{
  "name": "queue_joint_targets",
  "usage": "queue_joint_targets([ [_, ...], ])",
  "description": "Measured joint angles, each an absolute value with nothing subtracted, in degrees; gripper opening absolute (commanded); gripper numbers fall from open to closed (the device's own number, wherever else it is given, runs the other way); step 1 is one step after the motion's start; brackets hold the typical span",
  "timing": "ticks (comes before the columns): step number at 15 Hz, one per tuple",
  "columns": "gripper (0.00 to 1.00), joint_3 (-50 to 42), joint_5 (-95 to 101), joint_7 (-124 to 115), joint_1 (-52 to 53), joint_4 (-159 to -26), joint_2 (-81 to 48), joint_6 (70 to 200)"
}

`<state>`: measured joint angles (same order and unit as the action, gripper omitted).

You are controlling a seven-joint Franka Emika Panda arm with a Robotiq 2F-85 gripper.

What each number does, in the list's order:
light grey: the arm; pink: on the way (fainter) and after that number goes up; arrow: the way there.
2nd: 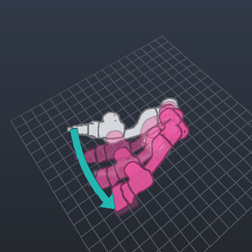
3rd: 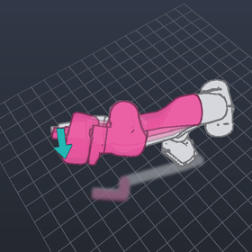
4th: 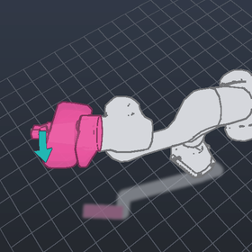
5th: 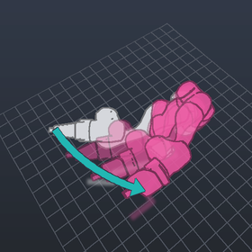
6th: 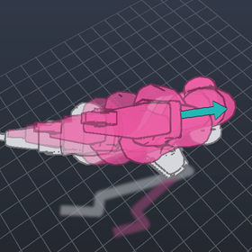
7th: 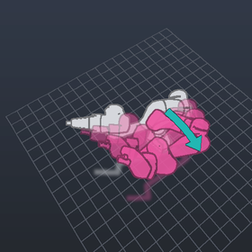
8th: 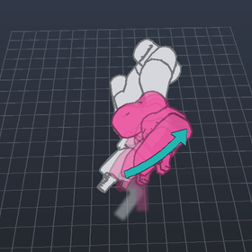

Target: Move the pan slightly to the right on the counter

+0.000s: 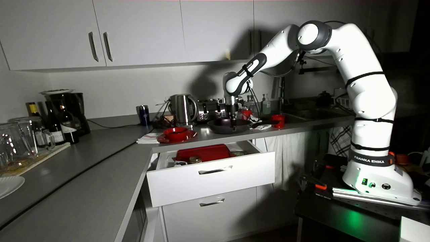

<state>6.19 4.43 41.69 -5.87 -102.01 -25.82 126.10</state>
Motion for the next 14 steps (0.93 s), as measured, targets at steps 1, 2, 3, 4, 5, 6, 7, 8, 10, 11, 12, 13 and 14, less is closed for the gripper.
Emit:
queue_joint_targets([
  [1,0.07,6.19,4.43,41.69,-5.85,-102.45,-25.54,126.19],
  [2,0.07,6.19,4.43,41.7,-5.84,-102.9,-25.26,126.35],
  [3,0.07,6.19,4.43,41.7,-5.83,-103.29,-25.03,126.48],
  [4,0.07,6.19,4.43,41.71,-5.82,-103.66,-24.81,126.59],
  [5,0.07,6.19,4.43,41.72,-5.82,-104.07,-24.54,126.72],
  [6,0.07,6.19,4.43,41.74,-5.82,-104.57,-24.21,126.88],
  [7,0.07,6.19,4.43,41.76,-5.82,-105.07,-23.9,127.02],
  [8,0.07,6.19,4.43,41.77,-5.82,-105.54,-23.62,127.18],
  [10,0.07,6.17,4.44,41.83,-5.82,-106.6,-22.99,127.62],
  [11,0.07,6.15,4.46,41.9,-5.82,-107.22,-22.6,127.84],
  [12,0.07,6.1,4.58,42.03,-5.82,-107.89,-22.24,128.18],
  [13,0.07,6.03,4.78,42.36,-5.82,-108.57,-21.88,128.46],
  [14,0.07,5.92,5.13,42.93,-5.82,-109.29,-21.46,128.66],
])
